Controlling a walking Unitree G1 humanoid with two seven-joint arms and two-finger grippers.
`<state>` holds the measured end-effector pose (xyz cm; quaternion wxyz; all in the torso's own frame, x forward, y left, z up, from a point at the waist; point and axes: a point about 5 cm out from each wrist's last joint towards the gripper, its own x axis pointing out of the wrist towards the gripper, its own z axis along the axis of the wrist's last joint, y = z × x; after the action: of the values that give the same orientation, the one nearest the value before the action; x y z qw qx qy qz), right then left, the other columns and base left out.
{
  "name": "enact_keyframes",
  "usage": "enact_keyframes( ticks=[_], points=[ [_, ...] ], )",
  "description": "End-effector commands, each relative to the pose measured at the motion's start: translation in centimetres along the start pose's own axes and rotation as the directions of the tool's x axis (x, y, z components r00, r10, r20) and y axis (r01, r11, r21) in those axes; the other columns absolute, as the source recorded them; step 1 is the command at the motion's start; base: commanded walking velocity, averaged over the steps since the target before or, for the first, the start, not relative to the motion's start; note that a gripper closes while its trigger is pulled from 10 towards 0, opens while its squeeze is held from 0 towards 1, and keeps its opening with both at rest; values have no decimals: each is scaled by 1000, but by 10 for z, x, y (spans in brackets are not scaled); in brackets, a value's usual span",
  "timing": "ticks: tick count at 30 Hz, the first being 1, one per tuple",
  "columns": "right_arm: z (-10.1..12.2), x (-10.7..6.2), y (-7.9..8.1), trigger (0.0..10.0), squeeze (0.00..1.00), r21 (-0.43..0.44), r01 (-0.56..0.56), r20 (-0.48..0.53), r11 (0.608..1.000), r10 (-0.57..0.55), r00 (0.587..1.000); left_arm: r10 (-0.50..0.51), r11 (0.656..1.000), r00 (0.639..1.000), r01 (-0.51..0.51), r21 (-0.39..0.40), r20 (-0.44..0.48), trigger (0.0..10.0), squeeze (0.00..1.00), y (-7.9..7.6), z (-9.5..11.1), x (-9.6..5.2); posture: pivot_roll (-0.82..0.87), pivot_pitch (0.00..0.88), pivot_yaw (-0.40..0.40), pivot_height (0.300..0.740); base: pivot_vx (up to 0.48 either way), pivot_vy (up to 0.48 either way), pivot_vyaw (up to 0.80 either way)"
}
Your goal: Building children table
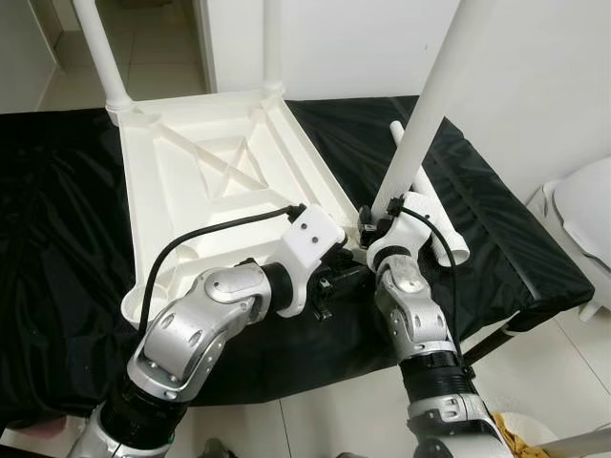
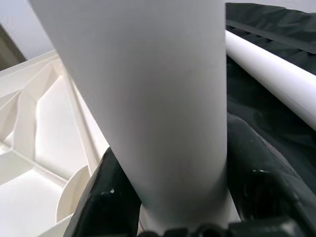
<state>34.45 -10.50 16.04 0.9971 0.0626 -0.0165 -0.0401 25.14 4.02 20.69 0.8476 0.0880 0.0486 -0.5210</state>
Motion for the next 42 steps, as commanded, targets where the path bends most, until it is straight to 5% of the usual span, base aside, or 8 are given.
enact_keyframes(
  ticks=[1,10,11,14,15,24,25,42],
  points=[
    [0,3,10,0,0,54,5,-14,999,-4,1000,-16,1000,1000,16,-7,-3,10000,0,-4,-1,1,-40,43,-46,740,0,0,0],
    [3,5,34,0,0,57,4,7,998,-4,1000,-11,1000,1000,11,-10,-7,10000,0,-4,-1,0,-30,49,-45,740,0,0,0],
    [3,5,34,10000,0,42,-5,8,999,4,1000,-7,1000,1000,7,-11,-7,10000,0,-4,-1,-1,-27,50,-46,740,0,0,0],
    [3,5,31,10000,0,19,-2,19,1000,2,1000,1,1000,1000,-1,-13,-8,10000,0,-3,-2,-2,-27,53,-47,740,0,0,0],
    [4,6,29,10000,1000,21,-9,26,1000,9,1000,2,1000,1000,-2,-14,-8,10000,0,-2,-2,-2,-28,54,-48,740,0,0,0],
    [11,11,15,10000,1000,-5,-76,81,997,77,994,9,1000,1000,-9,-16,-11,10000,0,-1,-3,-2,-32,56,-51,740,0,0,0],
    [13,14,10,10000,0,-17,-148,84,989,148,985,11,1000,1000,-11,-15,-11,10000,0,-1,-3,-2,-32,57,-50,740,0,0,0],
    [18,30,-43,10000,0,-106,-492,20,864,497,868,20,1000,1000,-20,-5,-9,10000,0,2,-1,-4,-18,38,-46,740,0,0,0]
  ],
)
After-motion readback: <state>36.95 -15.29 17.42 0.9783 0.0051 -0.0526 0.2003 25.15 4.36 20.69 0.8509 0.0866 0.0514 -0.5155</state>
